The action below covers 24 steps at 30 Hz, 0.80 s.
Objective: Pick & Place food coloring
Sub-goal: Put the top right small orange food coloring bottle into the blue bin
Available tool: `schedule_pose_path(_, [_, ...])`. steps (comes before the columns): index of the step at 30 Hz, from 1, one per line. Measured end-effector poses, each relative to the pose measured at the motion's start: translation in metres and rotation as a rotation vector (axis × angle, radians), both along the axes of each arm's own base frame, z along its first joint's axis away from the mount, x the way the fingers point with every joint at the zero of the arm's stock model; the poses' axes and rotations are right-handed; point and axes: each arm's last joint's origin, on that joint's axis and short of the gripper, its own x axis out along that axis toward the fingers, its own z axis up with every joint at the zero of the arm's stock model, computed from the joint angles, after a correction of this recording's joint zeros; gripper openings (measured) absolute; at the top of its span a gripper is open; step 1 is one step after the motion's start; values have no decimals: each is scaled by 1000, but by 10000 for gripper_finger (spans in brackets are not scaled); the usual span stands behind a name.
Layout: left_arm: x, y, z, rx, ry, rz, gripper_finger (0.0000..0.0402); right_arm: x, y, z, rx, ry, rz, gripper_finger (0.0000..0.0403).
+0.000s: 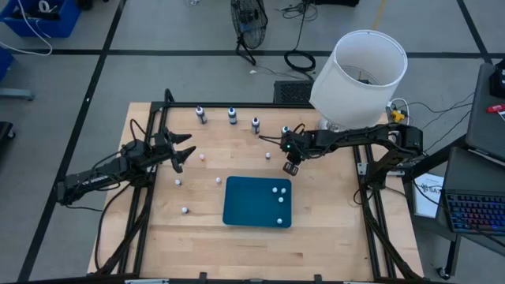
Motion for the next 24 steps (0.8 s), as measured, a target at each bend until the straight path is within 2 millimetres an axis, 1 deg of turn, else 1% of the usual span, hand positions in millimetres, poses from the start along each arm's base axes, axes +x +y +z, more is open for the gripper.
schedule_pose_path(6, [0,0,0,1,1,0,269,-1,0,-3,-7,1,13,39])
schedule_pose_path(10, [0,0,0,0,0,0,269,-2,3,3,-17,-33,24,39])
schedule_pose_path(12, [0,0,0,1,0,0,269,-4,6,11,-21,-55,33,39])
schedule_pose_path(16, [0,0,0,1,0,0,269,-9,15,36,-66,-156,37,39])
schedule_pose_path(18, [0,0,0,0,0,0,269,-12,21,46,-84,-185,41,39])
schedule_pose_path(21, [0,0,0,1,1,0,269,-15,34,61,-84,-258,64,39])
schedule_pose_path(24, [0,0,0,0,0,0,269,-14,53,69,-68,-318,107,39])
